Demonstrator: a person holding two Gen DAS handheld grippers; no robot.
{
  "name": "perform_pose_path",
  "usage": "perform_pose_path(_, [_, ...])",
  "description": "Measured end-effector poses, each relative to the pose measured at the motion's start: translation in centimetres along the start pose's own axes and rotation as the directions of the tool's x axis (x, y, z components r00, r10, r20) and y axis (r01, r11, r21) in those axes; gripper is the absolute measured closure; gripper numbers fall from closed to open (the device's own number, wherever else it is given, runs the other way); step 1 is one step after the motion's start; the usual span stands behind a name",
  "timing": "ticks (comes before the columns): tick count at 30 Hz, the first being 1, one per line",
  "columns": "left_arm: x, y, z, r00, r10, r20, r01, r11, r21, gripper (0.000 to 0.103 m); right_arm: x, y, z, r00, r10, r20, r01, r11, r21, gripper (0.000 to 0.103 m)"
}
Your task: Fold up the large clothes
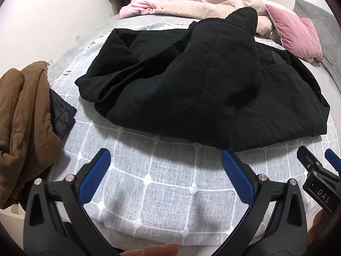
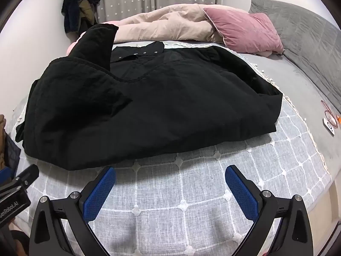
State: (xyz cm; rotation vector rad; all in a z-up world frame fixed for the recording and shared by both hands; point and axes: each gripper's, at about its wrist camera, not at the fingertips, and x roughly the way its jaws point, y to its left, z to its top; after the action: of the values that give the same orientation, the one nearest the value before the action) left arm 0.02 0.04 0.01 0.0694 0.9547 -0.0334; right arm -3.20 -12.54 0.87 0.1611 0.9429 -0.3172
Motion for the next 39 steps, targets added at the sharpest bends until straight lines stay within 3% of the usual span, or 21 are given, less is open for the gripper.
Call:
perform_pose_path(31, [-0.29,-0.02,0.23,0.999,0.032,-0.002,-0.032,0.999,0.013,0.0,0.4,0.3,-0.01,1.0,-0.001,-0.012,0.0,1.0,-0.017,0.0])
perform_pose_path(34, [-0.4,-0.19,0.25,0.998,0.064,0.001,-0.064,0.997,0.038,0.0,0.45,0.29,0.02,1.0,-0.001,-0.013,0.001,1.0,-0.015,0.0])
perform_pose_path(39, [-0.33,-0.15,0.2,0.999,0.042,0.01,-0.042,0.999,0.021,0.0,0.51,0.25,0.0,1.0,-0.001,-0.013,0.001,1.0,-0.015,0.0])
